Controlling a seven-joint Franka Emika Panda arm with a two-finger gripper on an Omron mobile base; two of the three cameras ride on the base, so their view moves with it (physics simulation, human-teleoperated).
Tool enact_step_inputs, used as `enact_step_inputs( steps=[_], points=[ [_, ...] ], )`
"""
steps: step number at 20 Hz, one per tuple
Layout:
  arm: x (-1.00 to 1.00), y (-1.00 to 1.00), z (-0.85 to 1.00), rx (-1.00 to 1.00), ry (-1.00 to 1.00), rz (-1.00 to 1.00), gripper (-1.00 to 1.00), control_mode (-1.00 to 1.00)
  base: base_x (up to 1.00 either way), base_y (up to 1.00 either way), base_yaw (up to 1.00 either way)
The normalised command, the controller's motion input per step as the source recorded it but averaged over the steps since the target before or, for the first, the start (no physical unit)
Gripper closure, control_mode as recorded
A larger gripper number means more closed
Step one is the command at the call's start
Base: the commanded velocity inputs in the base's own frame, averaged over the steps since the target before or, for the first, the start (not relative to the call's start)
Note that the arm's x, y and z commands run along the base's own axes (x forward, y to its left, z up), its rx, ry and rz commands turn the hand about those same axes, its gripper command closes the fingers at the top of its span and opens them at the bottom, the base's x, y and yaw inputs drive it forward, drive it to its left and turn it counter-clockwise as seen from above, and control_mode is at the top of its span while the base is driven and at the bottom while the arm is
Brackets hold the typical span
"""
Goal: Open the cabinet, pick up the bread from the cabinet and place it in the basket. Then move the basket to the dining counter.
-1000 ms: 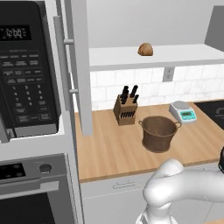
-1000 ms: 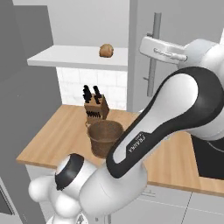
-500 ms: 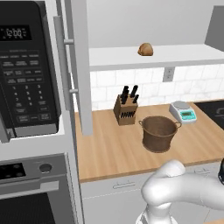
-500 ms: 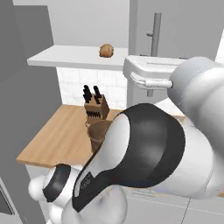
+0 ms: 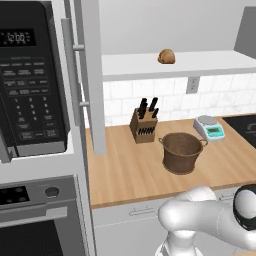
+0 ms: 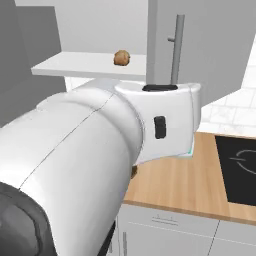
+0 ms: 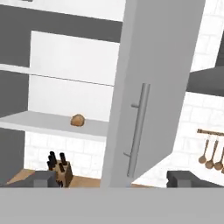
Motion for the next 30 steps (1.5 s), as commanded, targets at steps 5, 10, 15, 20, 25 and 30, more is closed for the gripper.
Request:
enact_step_inputs(
  steps=[5,10,15,20,25,30],
  points=[
    [-0.29,1.0,-0.08,-0.34,0.14,-0.33,-1.0,-1.0,0.0,0.0,0.0],
    [0.01,0.74,0.0,-0.4,0.17,-0.4,-1.0,-1.0,0.0,0.0,0.0],
    [0.7,0.05,-0.19,-0.25,0.31,-0.18,-1.0,-1.0,0.0,0.0,0.0],
    [0.8,0.46,-0.58,-0.05,0.27,0.0,-1.0,-1.0,0.0,0.0,0.0],
    [0.42,0.76,-0.51,-0.07,0.08,0.03,-1.0,-1.0,0.0,0.0,0.0],
    [0.59,0.0,-0.53,0.0,0.0,0.02,-1.0,-1.0,0.0,0.0,0.0]
  ],
)
